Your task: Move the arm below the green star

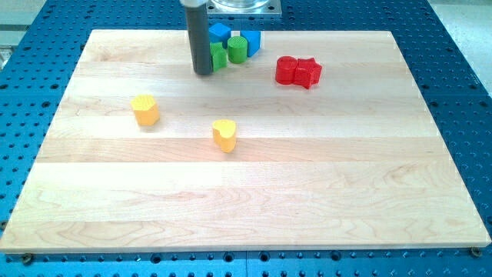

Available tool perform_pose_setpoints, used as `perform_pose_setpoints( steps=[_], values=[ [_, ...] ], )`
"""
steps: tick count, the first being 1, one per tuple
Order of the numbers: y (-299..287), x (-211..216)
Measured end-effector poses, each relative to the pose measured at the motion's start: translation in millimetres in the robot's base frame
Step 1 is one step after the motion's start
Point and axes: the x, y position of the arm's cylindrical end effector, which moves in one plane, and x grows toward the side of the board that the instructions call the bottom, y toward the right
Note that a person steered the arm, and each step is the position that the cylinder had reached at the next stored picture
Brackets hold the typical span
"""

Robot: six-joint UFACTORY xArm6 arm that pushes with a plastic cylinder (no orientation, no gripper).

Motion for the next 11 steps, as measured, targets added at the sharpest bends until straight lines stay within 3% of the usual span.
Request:
perform_pose_setpoints(
  steps=[1,11],
  values=[
    [-25.6,20.3],
    [31.3,22.7]
  ],
)
